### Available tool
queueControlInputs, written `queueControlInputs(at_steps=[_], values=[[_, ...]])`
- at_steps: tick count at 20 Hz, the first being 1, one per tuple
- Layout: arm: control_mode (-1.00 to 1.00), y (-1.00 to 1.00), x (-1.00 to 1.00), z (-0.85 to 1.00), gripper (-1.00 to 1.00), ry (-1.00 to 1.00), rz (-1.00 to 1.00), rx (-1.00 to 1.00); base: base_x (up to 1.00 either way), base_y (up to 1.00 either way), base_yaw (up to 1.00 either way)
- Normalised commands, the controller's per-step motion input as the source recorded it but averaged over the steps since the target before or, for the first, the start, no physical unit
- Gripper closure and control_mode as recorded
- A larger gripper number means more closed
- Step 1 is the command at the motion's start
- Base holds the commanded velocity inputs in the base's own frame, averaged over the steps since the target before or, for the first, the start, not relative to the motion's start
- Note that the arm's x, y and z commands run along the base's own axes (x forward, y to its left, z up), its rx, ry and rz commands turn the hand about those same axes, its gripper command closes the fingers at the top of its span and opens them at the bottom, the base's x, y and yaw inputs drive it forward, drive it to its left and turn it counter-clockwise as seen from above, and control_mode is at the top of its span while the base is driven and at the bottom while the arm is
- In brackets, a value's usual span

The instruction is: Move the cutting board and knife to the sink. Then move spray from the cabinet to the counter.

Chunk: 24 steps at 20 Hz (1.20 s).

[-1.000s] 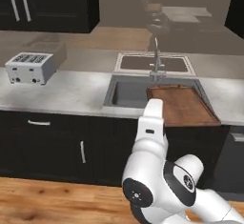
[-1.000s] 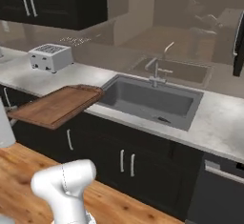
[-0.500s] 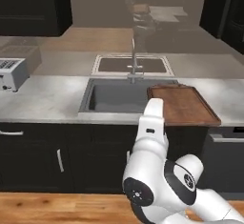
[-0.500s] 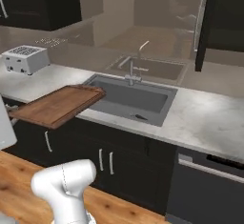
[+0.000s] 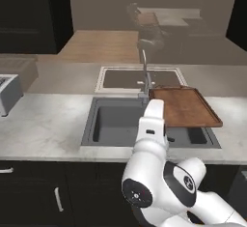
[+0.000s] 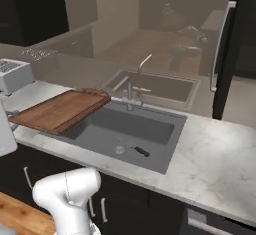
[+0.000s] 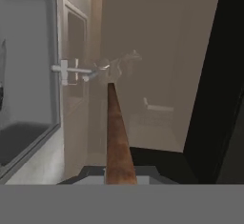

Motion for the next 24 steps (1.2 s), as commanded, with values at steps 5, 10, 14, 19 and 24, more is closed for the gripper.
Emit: queueControlInputs(at_steps=[5, 10, 14, 19, 24], values=[[1.00, 0.00, 0.00, 0.00, 1.00, 0.00, 0.00, 0.00, 0.74, -0.02, 0.00], [1.00, 0.00, 0.00, 0.00, 1.00, 0.00, 0.00, 0.00, 0.54, -0.16, -0.06], [1.00, 0.00, 0.00, 0.00, 1.00, 0.00, 0.00, 0.00, 0.28, -0.09, -0.25], [1.00, 0.00, 0.00, 0.00, 1.00, 0.00, 0.00, 0.00, 0.27, 0.00, -0.24], [1.00, 0.00, 0.00, 0.00, 1.00, 0.00, 0.00, 0.00, 0.34, 0.00, -0.23]])
